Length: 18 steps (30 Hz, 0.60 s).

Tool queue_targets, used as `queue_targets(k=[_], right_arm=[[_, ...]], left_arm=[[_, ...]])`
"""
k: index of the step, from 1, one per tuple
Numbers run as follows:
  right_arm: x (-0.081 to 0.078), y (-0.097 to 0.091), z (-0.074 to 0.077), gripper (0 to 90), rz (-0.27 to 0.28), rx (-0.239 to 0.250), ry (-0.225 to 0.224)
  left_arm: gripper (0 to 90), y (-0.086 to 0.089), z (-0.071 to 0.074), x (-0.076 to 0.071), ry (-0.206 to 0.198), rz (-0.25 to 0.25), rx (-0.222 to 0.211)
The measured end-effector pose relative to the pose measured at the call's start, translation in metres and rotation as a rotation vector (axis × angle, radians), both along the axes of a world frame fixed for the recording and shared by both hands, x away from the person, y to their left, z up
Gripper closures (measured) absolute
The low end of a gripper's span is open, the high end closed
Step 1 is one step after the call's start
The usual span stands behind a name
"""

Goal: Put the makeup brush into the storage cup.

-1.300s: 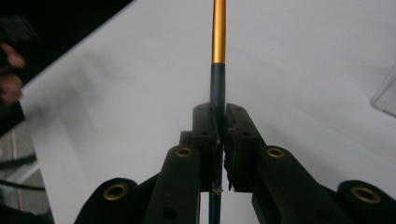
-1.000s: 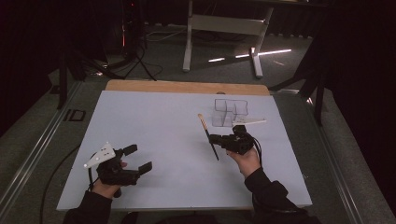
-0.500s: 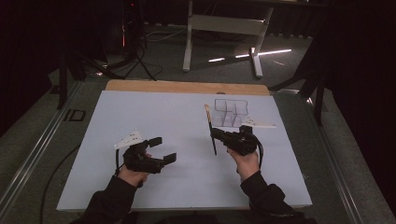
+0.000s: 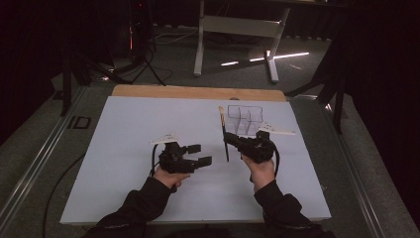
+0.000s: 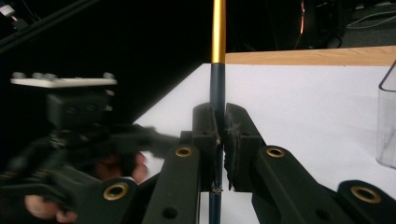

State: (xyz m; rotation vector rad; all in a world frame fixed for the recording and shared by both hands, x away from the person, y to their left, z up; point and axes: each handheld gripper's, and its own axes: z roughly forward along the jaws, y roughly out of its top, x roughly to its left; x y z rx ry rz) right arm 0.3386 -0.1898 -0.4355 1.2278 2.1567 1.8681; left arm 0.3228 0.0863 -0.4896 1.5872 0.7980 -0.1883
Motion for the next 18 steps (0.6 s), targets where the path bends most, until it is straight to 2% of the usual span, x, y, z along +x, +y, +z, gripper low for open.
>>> queue_targets(k=[1, 3, 7, 9, 13, 15, 18], right_arm=[[0.0, 0.0, 0.0, 83.7, 0.0, 0.002, 0.0], [-0.001, -0.001, 0.0, 83.7, 0.001, 0.01, 0.006], [-0.001, -0.003, -0.002, 83.7, -0.001, 0.017, 0.014], [-0.001, -0.002, -0.003, 83.7, 0.0, 0.014, 0.017], [-0.002, 0.001, -0.004, 83.7, 0.012, -0.003, 0.014], [-0.002, 0.002, -0.004, 83.7, 0.015, -0.01, 0.008], [-0.002, 0.002, -0.004, 83.7, 0.018, -0.012, 0.009]], left_arm=[[16.1, -0.004, -0.002, 0.001, 0.001, -0.012, 0.018], [23.9, -0.011, -0.008, 0.003, 0.025, -0.048, -0.017], [34.6, -0.02, -0.015, 0.004, 0.019, -0.063, 0.006], [38.8, -0.024, -0.019, 0.007, 0.036, -0.062, -0.003], [46.0, -0.029, -0.023, 0.009, 0.046, -0.082, -0.045], [49.3, -0.031, -0.024, 0.009, 0.044, -0.083, -0.046], [54.4, -0.036, -0.024, 0.011, 0.06, -0.101, -0.07]])
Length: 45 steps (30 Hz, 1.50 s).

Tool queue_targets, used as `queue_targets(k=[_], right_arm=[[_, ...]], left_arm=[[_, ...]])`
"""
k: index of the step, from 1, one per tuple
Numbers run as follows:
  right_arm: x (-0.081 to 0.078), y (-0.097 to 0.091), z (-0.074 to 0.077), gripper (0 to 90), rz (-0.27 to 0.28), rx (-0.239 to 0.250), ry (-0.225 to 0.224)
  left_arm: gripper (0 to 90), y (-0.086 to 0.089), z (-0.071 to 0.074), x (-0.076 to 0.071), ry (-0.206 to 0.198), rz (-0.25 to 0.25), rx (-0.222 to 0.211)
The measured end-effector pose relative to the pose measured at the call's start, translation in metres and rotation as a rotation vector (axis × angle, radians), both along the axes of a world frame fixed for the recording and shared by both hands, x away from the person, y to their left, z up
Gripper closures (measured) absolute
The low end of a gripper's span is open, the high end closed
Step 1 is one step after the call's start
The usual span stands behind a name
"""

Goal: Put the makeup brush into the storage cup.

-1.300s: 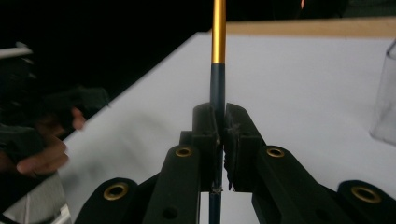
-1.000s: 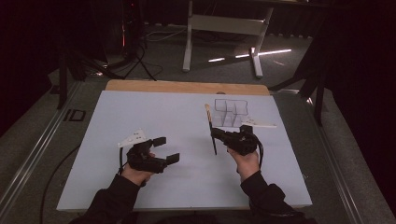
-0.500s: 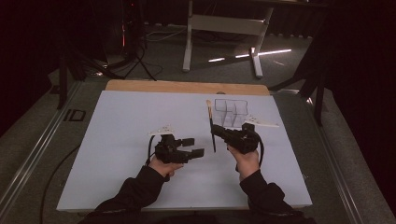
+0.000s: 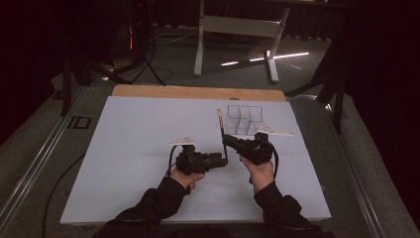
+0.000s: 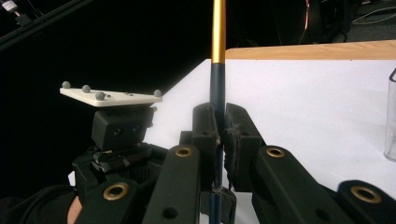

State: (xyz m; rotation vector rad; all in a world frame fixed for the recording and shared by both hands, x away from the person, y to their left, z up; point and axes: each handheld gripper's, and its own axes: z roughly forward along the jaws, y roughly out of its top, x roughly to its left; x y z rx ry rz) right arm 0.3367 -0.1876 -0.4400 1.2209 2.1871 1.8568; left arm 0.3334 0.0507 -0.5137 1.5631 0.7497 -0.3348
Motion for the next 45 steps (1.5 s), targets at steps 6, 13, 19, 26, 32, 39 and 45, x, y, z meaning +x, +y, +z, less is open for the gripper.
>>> queue_targets(k=[6, 13, 19, 26, 32, 39, 45], right_arm=[[0.0, 0.002, 0.0, 83.7, 0.007, -0.004, -0.002], [0.0, 0.003, -0.001, 83.7, 0.005, -0.021, -0.009], [0.0, 0.002, -0.001, 83.6, 0.002, -0.034, -0.014], [0.003, 0.003, 0.003, 82.6, 0.023, -0.055, -0.017], [0.002, 0.004, 0.012, 67.7, 0.035, -0.118, -0.065], [0.01, 0.001, 0.029, 47.0, 0.048, -0.141, -0.071], [0.013, -0.001, 0.04, 44.6, 0.072, -0.131, -0.033]], left_arm=[[63.3, -0.007, -0.001, 0.001, -0.002, -0.017, -0.008], [80.9, -0.009, -0.001, 0.001, -0.003, -0.022, -0.018], [85.6, -0.008, -0.002, 0.003, 0.034, -0.017, -0.018], [86.2, -0.006, 0.002, 0.002, -0.012, 0.008, 0.038], [86.2, 0.0, 0.002, 0.002, -0.028, 0.027, 0.077], [86.2, 0.002, 0.007, -0.004, -0.083, 0.011, 0.15], [86.2, 0.004, 0.007, -0.009, -0.123, -0.01, 0.187]])
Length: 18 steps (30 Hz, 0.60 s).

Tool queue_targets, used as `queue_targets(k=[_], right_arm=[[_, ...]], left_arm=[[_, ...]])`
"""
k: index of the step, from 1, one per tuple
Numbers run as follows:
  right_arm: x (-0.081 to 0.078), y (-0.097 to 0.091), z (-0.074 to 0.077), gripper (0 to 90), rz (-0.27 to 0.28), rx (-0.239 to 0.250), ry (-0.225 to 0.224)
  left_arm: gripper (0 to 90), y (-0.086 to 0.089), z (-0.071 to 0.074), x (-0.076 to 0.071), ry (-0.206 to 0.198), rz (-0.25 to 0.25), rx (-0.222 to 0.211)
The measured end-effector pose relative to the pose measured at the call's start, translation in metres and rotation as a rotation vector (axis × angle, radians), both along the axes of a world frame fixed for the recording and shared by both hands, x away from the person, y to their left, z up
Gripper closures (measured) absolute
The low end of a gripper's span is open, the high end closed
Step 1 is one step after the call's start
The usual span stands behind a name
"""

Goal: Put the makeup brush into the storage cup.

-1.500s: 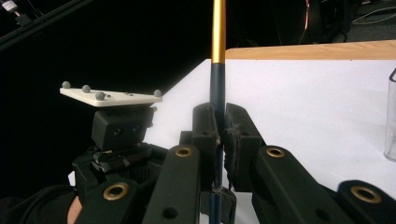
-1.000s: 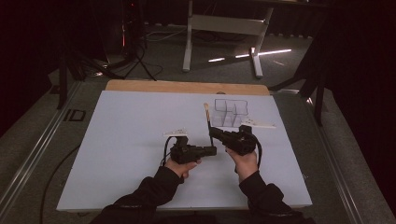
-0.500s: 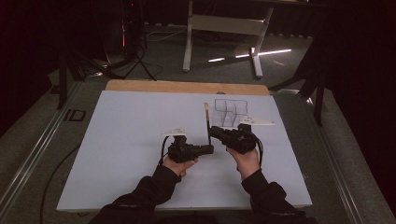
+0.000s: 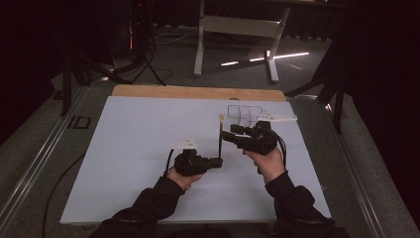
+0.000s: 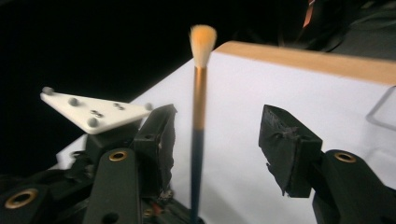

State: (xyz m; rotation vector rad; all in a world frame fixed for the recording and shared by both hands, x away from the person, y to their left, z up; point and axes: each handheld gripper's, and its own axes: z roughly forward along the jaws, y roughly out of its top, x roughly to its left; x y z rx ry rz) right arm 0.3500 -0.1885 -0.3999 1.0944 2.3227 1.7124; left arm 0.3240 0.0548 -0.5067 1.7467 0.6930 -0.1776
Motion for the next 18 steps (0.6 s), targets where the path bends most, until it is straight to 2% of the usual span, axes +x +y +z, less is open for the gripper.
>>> queue_targets(k=[1, 6, 12, 15, 18], right_arm=[[0.001, 0.001, 0.001, 44.6, 0.007, 0.006, 0.014], [0.001, 0.005, 0.002, 50.4, 0.008, 0.005, 0.044], [0.004, 0.009, 0.0, 59.2, 0.003, -0.005, 0.097], [0.004, 0.01, 0.0, 63.4, 0.004, -0.004, 0.099], [0.004, 0.012, 0.001, 73.6, -0.004, -0.003, 0.095]], left_arm=[[86.2, 0.0, -0.001, -0.001, -0.012, 0.002, 0.014], [86.2, 0.0, -0.003, -0.006, -0.017, -0.017, 0.042], [86.2, -0.001, -0.003, -0.006, -0.021, -0.031, 0.04], [86.2, -0.003, -0.003, -0.007, -0.033, -0.047, 0.054], [86.2, -0.005, -0.004, -0.008, -0.026, -0.053, 0.055]])
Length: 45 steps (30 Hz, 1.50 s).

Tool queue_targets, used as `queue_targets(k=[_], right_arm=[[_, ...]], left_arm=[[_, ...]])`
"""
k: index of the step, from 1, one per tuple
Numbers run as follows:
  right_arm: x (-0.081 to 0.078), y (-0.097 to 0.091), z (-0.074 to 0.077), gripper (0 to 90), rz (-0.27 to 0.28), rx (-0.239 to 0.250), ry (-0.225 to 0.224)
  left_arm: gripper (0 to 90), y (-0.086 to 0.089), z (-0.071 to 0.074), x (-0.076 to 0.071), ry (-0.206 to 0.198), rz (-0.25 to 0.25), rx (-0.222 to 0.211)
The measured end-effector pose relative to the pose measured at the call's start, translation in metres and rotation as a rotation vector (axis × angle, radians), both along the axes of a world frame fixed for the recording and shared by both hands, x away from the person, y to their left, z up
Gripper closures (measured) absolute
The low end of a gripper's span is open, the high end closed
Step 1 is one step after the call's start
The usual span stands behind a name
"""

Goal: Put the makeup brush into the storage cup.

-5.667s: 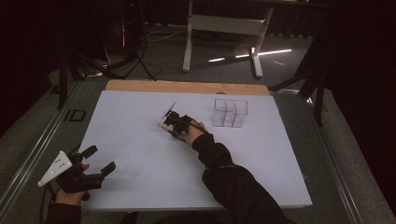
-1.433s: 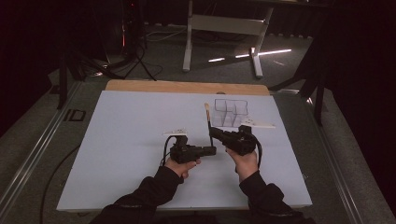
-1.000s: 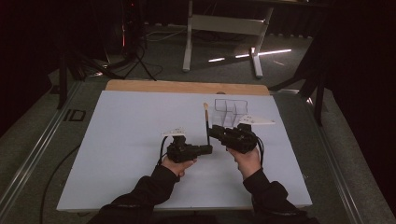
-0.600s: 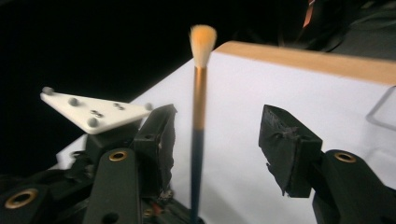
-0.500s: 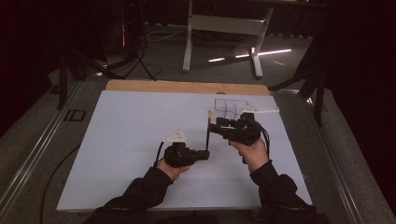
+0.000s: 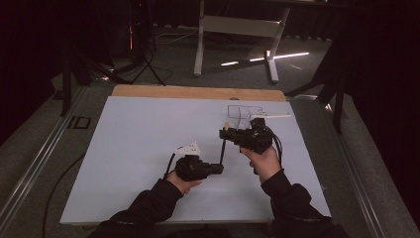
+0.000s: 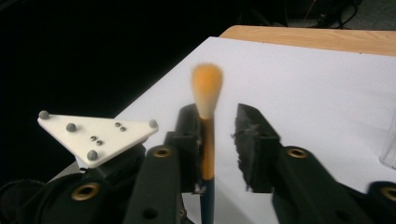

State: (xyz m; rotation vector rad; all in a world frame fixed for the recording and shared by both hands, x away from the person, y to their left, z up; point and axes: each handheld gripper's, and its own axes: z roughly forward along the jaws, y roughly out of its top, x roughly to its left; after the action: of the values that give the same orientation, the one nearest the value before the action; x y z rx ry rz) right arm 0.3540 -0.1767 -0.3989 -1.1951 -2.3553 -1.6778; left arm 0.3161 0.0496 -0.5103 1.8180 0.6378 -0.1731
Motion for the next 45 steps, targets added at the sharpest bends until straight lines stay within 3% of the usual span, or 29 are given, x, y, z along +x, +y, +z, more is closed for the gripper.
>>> queue_targets(k=[2, 12, 15, 17, 28, 31, 37, 45], right_arm=[[-0.001, 0.001, 0.001, 82.2, 0.004, -0.003, -0.004], [-0.003, 0.005, 0.005, 84.2, 0.0, -0.026, -0.06], [-0.002, 0.006, 0.008, 84.4, 0.008, -0.038, -0.082], [-0.002, 0.005, 0.009, 84.4, 0.006, -0.057, -0.101], [0.001, -0.008, 0.012, 84.5, -0.008, -0.063, -0.117], [0.002, -0.011, 0.015, 84.4, -0.01, -0.064, -0.129], [0.001, -0.016, 0.022, 84.4, -0.004, -0.077, -0.16], [0.001, -0.021, 0.03, 84.4, -0.002, -0.085, -0.18]], left_arm=[[86.2, 0.0, 0.0, 0.001, 0.007, 0.003, 0.0], [84.5, -0.002, 0.004, 0.003, 0.035, 0.009, -0.026], [69.3, -0.001, 0.005, 0.005, 0.07, 0.026, -0.043], [65.5, 0.002, 0.007, 0.005, 0.074, 0.019, -0.042], [48.8, 0.029, 0.023, -0.003, 0.048, 0.071, -0.025], [41.2, 0.037, 0.029, -0.005, 0.033, 0.092, -0.026], [27.6, 0.055, 0.042, -0.013, -0.042, 0.134, -0.018], [5.6, 0.076, 0.046, -0.017, -0.053, 0.127, -0.04]])
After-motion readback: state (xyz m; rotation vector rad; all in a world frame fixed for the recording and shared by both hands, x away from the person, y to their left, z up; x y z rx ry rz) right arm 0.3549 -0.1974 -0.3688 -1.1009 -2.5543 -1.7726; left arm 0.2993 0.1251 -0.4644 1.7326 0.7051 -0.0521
